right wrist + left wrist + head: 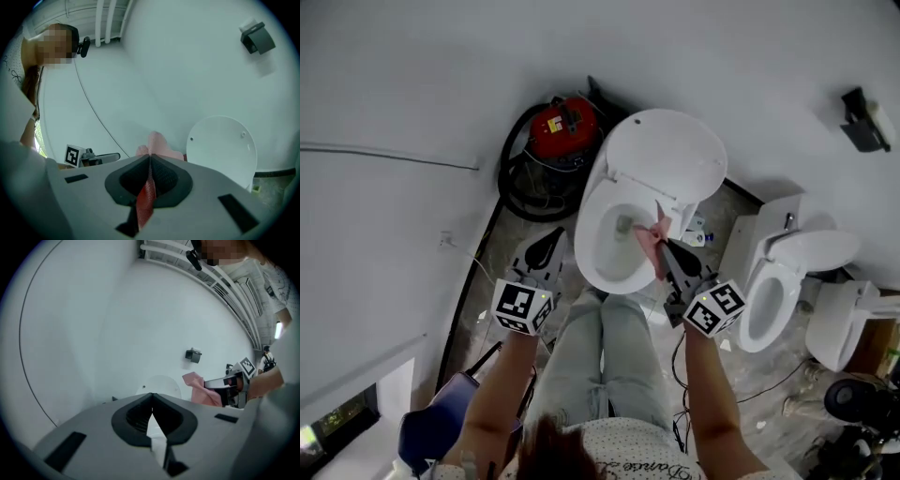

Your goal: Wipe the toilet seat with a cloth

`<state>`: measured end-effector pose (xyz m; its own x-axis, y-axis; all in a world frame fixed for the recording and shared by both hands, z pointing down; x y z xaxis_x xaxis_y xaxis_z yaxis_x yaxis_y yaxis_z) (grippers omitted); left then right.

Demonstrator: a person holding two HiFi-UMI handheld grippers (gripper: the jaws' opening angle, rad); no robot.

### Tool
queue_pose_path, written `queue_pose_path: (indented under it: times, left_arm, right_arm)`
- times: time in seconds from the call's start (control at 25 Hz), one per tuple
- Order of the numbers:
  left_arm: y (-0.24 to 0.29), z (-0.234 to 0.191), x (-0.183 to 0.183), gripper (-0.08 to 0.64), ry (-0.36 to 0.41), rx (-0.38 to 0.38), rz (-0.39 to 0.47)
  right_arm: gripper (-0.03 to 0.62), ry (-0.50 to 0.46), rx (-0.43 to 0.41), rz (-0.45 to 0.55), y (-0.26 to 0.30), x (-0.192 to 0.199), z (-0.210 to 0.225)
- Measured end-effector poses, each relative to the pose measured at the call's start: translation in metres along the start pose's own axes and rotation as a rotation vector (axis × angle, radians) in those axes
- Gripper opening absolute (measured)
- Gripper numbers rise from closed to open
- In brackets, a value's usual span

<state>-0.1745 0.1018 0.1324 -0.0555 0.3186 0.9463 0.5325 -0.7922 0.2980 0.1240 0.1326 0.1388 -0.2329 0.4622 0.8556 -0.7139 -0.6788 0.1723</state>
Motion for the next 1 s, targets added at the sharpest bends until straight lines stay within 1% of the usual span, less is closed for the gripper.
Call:
queue_pose_path:
  times: [0.12,0.28,0.36,0.44,0.56,0.64,0.84,1.0]
  left_arm:
    - [-0.008,0.004,-0.03,0.005,0.002,0.002,0.051]
    - [-0.017,0.012,-0.067,0.003,0.069,-0.035,0.088]
    - [-0.021,0.016,-0.085,0.003,0.089,-0.043,0.106]
    - [-0.027,0.018,-0.1,0.003,0.078,-0.037,0.118]
    - [-0.038,0.021,-0.119,0.005,0.056,-0.001,0.124]
    - [-0.047,0.025,-0.131,0.003,0.063,0.014,0.135]
    - [-0.065,0.03,-0.16,0.003,0.06,-0.023,0.175]
    - [-0.074,0.039,-0.174,0.004,0.104,-0.007,0.204]
  right_arm:
    - [0.02,-0.049,-0.006,0.037,-0.002,-0.029,-0.02]
    - [0.02,-0.152,0.014,0.056,-0.01,-0.069,-0.044]
    - [0.02,-0.199,0.047,0.058,-0.016,-0.088,-0.055]
    - [0.02,-0.236,0.086,0.078,-0.019,-0.103,-0.067]
    - [0.02,-0.263,0.118,0.111,-0.021,-0.116,-0.087]
    - [0.02,-0.289,0.127,0.12,-0.023,-0.125,-0.1]
    - [0.02,-0.344,0.155,0.167,-0.029,-0.149,-0.124]
    - [0.02,-0.383,0.164,0.197,-0.034,-0.162,-0.135]
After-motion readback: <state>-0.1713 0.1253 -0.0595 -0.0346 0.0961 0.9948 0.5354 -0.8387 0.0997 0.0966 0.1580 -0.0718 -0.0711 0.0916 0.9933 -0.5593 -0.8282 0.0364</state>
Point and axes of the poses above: the fingertips, and each gripper's own axes: y forward along the fingers, z to its right, x out of its underside, the point moved 9 cm from there along -y, backward along the fingers, and after that the axes turned 5 degrees about -x, right-handed, at the moved point
